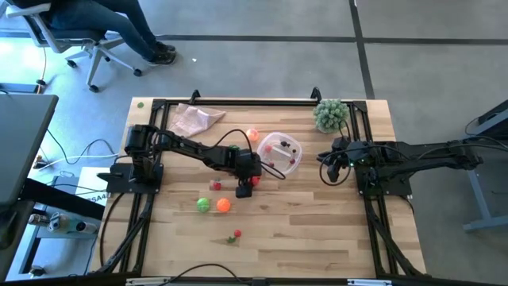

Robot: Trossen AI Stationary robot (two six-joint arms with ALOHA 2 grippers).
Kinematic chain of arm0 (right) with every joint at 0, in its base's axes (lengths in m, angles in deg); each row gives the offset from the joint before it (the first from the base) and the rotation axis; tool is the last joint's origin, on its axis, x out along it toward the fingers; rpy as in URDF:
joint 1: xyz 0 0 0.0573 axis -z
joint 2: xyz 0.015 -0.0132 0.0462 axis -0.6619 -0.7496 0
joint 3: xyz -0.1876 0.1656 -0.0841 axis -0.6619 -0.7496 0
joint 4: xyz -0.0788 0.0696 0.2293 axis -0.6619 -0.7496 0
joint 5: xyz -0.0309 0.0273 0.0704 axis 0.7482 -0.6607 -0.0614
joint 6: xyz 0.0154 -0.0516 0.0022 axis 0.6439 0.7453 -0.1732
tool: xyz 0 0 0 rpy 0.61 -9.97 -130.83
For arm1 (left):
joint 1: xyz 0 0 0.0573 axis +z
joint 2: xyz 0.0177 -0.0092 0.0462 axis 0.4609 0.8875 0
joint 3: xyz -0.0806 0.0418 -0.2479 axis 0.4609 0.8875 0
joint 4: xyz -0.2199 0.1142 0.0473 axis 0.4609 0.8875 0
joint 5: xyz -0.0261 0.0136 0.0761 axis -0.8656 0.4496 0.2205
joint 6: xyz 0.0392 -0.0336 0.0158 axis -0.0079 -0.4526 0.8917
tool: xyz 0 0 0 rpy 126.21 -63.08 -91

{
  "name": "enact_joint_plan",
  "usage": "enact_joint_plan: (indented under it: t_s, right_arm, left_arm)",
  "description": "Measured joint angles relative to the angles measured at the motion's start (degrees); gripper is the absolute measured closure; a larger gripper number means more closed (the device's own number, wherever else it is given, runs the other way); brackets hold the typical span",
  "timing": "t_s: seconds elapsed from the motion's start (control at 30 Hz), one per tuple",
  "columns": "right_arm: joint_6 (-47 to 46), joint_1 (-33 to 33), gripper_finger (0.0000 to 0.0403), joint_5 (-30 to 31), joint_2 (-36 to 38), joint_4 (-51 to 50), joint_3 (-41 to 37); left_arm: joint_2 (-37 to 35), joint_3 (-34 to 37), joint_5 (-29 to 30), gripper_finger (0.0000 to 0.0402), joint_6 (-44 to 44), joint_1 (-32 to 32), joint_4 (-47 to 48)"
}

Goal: Pick and placing Produce into tupperware
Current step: Put the apple into the transparent bin

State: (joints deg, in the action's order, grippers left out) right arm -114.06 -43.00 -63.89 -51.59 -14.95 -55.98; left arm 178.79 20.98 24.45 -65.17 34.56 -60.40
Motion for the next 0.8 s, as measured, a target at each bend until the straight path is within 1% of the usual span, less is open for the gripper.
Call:
enact_joint_plan:
  t_s: [0.13,0.23,0.33,0.5,0.6,0.8]
  right_arm:
    - [0.0,0.0,0.0331,0.0,0.0,0.0,0.0]
    - [0.0,0.01,0.0331,0.0,0.0,0.0,0.0]
    - [0.0,-0.01,0.0331,0.0,0.0,-0.01,0.0]
    - [0.0,-0.01,0.0331,0.0,0.0,0.0,0.0]
    - [0.0,0.01,0.0331,0.0,0.0,-0.02,0.0]
    - [0.0,0.01,0.0331,0.0,0.0,-0.01,0.0]
  left_arm:
    - [0.0,0.01,-0.07,0.0106,0.0,0.0,-0.36]
    - [0.0,0.02,-0.07,0.0098,0.0,0.0,-0.62]
    - [-0.02,0.01,-0.07,0.0101,0.0,0.0,-1.3]
    - [-0.02,0.01,-0.09,0.0125,-0.02,0.0,-1.49]
    - [-0.04,0.02,-0.09,0.0132,-0.02,0.0,-1.49]
    - [-0.04,0.0,-0.09,0.0116,-0.02,0.0,-1.45]
